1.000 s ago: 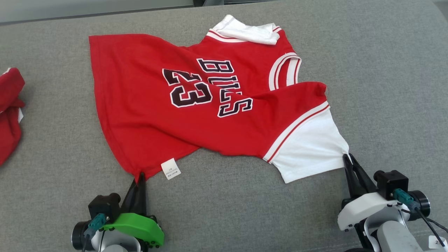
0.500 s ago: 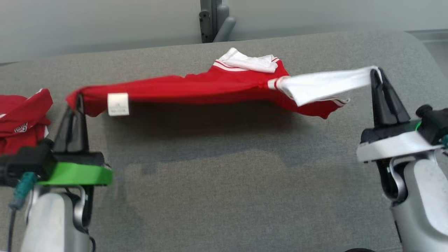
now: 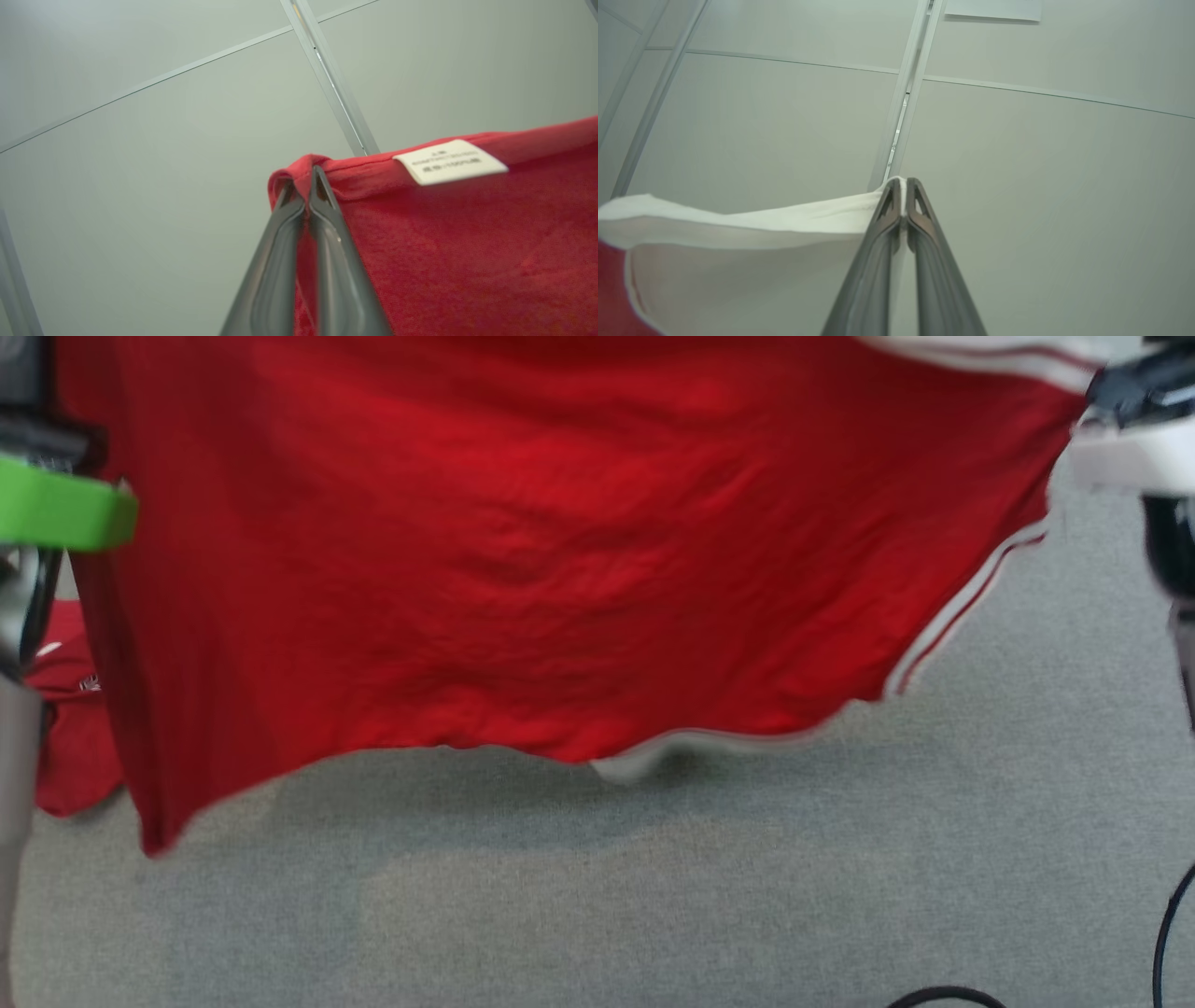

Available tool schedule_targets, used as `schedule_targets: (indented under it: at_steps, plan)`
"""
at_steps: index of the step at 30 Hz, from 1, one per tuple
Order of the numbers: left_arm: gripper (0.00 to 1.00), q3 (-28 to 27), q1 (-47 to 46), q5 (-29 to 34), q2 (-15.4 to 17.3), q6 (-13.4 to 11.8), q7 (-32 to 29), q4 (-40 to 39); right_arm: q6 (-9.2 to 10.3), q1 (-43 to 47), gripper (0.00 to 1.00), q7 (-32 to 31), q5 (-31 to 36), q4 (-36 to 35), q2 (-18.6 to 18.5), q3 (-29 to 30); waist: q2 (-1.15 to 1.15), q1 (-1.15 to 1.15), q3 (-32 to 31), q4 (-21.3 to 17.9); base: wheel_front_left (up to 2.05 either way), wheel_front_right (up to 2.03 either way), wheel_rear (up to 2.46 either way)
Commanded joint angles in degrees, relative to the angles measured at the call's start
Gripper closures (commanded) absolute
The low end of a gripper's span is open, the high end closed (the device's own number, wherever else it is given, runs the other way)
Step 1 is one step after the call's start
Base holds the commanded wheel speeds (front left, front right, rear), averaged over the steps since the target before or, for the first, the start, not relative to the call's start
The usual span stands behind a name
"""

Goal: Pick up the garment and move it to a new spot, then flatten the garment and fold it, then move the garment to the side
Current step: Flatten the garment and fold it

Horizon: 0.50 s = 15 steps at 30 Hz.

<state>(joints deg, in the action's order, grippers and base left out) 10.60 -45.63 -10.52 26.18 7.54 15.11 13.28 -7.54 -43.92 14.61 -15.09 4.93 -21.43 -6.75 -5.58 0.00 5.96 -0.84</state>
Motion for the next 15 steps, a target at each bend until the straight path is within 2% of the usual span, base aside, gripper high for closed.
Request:
schedule_targets:
  at_steps: [1, 6, 7, 10, 15]
  plan:
    - [1.0, 2.24, -4.58, -0.68, 1.18, -0.06, -0.7, 2.25, 0.1, -4.57, 1.0, -0.98, 0.0, 1.56, -1.34, -1.01, 0.0, 0.0, 5.71, 0.32, 0.0, 0.0, 0.0]
    - [1.0, 7.46, -14.94, -1.83, 1.18, -0.07, -1.63, 8.8, 0.1, -16.07, 1.0, -2.96, 1.06, 8.48, -3.23, -3.21, 0.0, 0.0, 15.4, 0.24, 0.0, 0.0, 0.0]
    - [1.0, 7.46, -14.94, -1.83, 1.18, -0.07, -1.63, 8.8, 0.1, -16.07, 1.0, -2.96, 1.06, 8.48, -3.23, -3.21, 0.0, 0.0, 15.4, 0.24, 0.0, 0.0, 0.0]
    - [1.0, 8.48, -24.57, -0.65, 0.71, -0.07, -1.32, 15.09, 0.11, -27.29, 1.0, -3.24, 3.63, 15.41, -4.26, -3.77, 0.0, 0.0, 23.09, 0.05, 0.0, 0.0, 0.0]
    - [1.0, 10.52, -36.43, 2.06, 0.85, -0.06, -0.55, 22.19, 0.11, -41.86, 1.0, -1.18, 8.29, 24.98, -3.04, 0.4, 0.0, 0.0, 28.52, -1.7, 0.0, 0.0, 0.0]
